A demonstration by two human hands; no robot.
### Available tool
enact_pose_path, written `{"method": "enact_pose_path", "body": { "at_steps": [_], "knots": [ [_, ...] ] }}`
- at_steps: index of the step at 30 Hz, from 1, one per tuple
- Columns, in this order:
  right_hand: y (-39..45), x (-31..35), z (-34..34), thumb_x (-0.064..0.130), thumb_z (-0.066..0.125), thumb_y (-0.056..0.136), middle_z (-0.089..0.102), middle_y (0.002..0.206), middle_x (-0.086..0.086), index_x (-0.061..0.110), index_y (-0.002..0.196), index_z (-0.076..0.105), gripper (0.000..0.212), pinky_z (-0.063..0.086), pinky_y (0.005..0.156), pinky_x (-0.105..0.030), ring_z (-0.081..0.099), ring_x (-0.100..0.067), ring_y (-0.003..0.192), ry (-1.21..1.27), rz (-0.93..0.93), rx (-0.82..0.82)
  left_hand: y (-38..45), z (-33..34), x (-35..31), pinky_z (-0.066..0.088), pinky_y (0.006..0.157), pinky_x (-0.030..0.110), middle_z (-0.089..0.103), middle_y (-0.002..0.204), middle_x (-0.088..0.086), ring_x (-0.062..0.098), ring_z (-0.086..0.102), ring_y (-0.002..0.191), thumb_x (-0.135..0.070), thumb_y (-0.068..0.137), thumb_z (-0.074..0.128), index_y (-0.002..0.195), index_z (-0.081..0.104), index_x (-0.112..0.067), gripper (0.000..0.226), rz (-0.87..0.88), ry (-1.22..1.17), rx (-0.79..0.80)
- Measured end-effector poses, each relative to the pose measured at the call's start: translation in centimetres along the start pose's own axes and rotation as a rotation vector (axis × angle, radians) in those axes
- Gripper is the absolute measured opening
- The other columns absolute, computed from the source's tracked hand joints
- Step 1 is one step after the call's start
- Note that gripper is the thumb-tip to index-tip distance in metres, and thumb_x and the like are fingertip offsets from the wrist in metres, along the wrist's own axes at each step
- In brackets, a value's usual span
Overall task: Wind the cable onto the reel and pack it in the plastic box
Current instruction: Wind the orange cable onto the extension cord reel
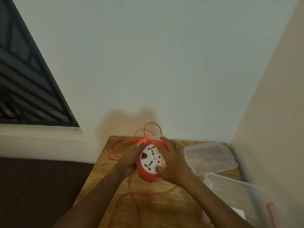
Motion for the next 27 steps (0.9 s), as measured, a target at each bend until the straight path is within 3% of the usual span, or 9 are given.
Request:
{"method": "enact_pose_path", "body": {
  "at_steps": [4, 7, 9, 11, 14, 16, 20, 23, 27],
  "knots": [
    [-1.0, 0.1, 1.9, 0.043, 0.062, 0.08, 0.027, 0.154, -0.003, 0.032, 0.138, 0.036, 0.064, 0.037, 0.107, -0.055, 0.025, -0.031, 0.141, -0.012, 0.123, -0.076, 0.4, -0.4, 0.2, 0.059, 0.092, 0.061, 0.074, 0.123, 0.022, 0.046, 0.071, 0.111, -0.053, 0.082, 0.073, 0.131, 0.067, -0.01, 0.065, 0.045, -0.295, -0.154],
    [-0.5, 0.3, 2.7, 0.053, 0.066, 0.077, 0.016, 0.159, 0.001, 0.039, 0.143, 0.031, 0.076, 0.037, 0.112, -0.047, 0.022, -0.026, 0.143, 0.146, 0.2, -0.084, 0.6, -0.4, 0.8, 0.056, 0.098, 0.062, 0.072, 0.128, 0.021, 0.044, 0.068, 0.117, -0.052, 0.086, 0.07, 0.132, 0.068, -0.013, 0.061, -0.006, -0.414, -0.121],
    [0.2, 0.3, 2.7, 0.063, 0.067, 0.072, 0.011, 0.16, 0.004, 0.045, 0.144, 0.024, 0.085, 0.038, 0.111, -0.042, 0.021, -0.022, 0.143, 0.233, 0.239, -0.108, 0.6, -0.4, 0.9, 0.061, 0.09, 0.056, 0.072, 0.129, 0.021, 0.041, 0.069, 0.114, -0.049, 0.089, 0.068, 0.132, 0.069, -0.012, 0.057, -0.031, -0.409, -0.083],
    [0.8, 0.3, 2.8, 0.068, 0.067, 0.069, 0.01, 0.16, 0.006, 0.048, 0.14, 0.028, 0.084, 0.037, 0.109, -0.044, 0.02, -0.023, 0.142, 0.274, 0.268, -0.14, 0.8, -1.2, 0.7, 0.062, 0.088, 0.054, 0.072, 0.126, 0.022, 0.039, 0.072, 0.11, -0.041, 0.088, 0.071, 0.131, 0.068, -0.007, 0.055, -0.041, -0.38, -0.056],
    [1.1, 0.7, 3.3, 0.068, 0.066, 0.069, 0.008, 0.16, 0.007, 0.049, 0.137, 0.036, 0.077, 0.037, 0.105, -0.045, 0.017, -0.025, 0.142, 0.199, 0.248, -0.144, 1.2, -3.0, -0.8, 0.061, 0.087, 0.05, 0.076, 0.118, 0.022, 0.037, 0.076, 0.1, -0.029, 0.083, 0.075, 0.131, 0.065, -0.002, 0.056, -0.02, -0.228, -0.054],
    [1.4, 1.2, 3.7, 0.063, 0.066, 0.072, 0.008, 0.161, 0.005, 0.046, 0.138, 0.039, 0.074, 0.04, 0.104, -0.045, 0.019, -0.027, 0.142, 0.129, 0.235, -0.126, 1.4, -3.7, -1.7, 0.059, 0.092, 0.055, 0.075, 0.12, 0.022, 0.041, 0.073, 0.106, -0.036, 0.087, 0.072, 0.129, 0.067, -0.005, 0.052, -0.001, -0.134, -0.053],
    [2.5, 2.9, 3.3, 0.047, 0.066, 0.078, 0.019, 0.16, -0.004, 0.041, 0.138, 0.044, 0.065, 0.041, 0.104, -0.054, 0.025, -0.036, 0.14, -0.126, 0.043, -0.083, 1.7, -4.3, -3.1, 0.061, 0.089, 0.056, 0.078, 0.113, 0.02, 0.044, 0.074, 0.105, -0.052, 0.081, 0.071, 0.119, 0.074, -0.01, 0.057, 0.04, -0.057, -0.089],
    [3.3, 3.9, 3.2, 0.03, 0.072, 0.075, 0.032, 0.155, -0.009, 0.044, 0.135, 0.045, 0.067, 0.042, 0.098, -0.062, 0.027, -0.044, 0.139, -0.369, -0.184, 0.085, 1.7, -4.8, -3.9, 0.061, 0.085, 0.054, 0.078, 0.11, 0.022, 0.041, 0.077, 0.098, -0.051, 0.078, 0.072, 0.114, 0.074, -0.007, 0.057, 0.042, -0.025, -0.07],
    [4.6, 4.7, 1.5, 0.03, 0.072, 0.082, 0.038, 0.148, -0.016, 0.047, 0.136, 0.04, 0.065, 0.043, 0.095, -0.055, 0.036, -0.042, 0.131, -0.526, -0.319, 0.218, 1.6, -5.3, -4.4, 0.067, 0.073, 0.048, 0.08, 0.104, 0.021, 0.037, 0.08, 0.086, -0.047, 0.079, 0.074, 0.101, 0.08, -0.011, 0.042, 0.029, 0.005, -0.029]
  ]
}}
Point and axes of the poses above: each hand's wrist, its own y-axis towards the middle knuckle, its own z-axis out of the palm, x = y × z, the point moved 4 cm from there along y, towards the middle knuckle
